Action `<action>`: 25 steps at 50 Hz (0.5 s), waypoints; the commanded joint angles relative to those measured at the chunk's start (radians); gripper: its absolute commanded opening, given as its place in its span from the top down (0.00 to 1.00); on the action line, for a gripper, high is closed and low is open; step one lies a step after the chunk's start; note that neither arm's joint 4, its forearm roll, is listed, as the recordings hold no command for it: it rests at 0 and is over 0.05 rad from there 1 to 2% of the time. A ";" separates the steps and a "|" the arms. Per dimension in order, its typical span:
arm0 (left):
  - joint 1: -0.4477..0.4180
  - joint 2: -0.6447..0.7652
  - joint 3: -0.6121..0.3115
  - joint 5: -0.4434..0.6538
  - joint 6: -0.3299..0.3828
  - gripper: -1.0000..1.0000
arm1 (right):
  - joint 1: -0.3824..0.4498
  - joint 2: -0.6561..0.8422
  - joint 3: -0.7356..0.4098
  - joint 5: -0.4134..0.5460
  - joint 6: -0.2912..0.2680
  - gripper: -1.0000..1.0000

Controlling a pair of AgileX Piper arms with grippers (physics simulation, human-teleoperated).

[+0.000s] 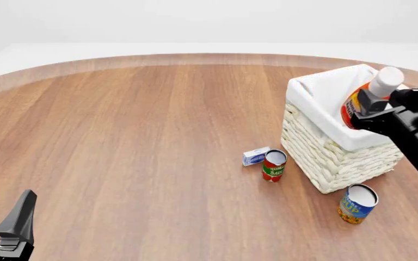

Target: Pick up the ketchup, and put it in the basket.

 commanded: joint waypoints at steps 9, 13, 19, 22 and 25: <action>0.000 0.000 0.000 0.000 0.000 0.00 | 0.006 0.017 -0.012 -0.004 0.015 1.00; 0.000 0.000 0.000 0.000 0.000 0.00 | 0.008 0.018 -0.012 -0.004 0.015 1.00; 0.000 0.000 0.000 0.000 0.000 0.00 | 0.009 0.021 -0.012 -0.006 0.015 1.00; 0.000 0.000 0.000 0.000 0.000 0.00 | 0.010 0.024 -0.013 -0.006 0.015 1.00; 0.000 0.000 0.000 0.000 0.000 0.00 | 0.010 0.026 -0.013 -0.007 0.015 1.00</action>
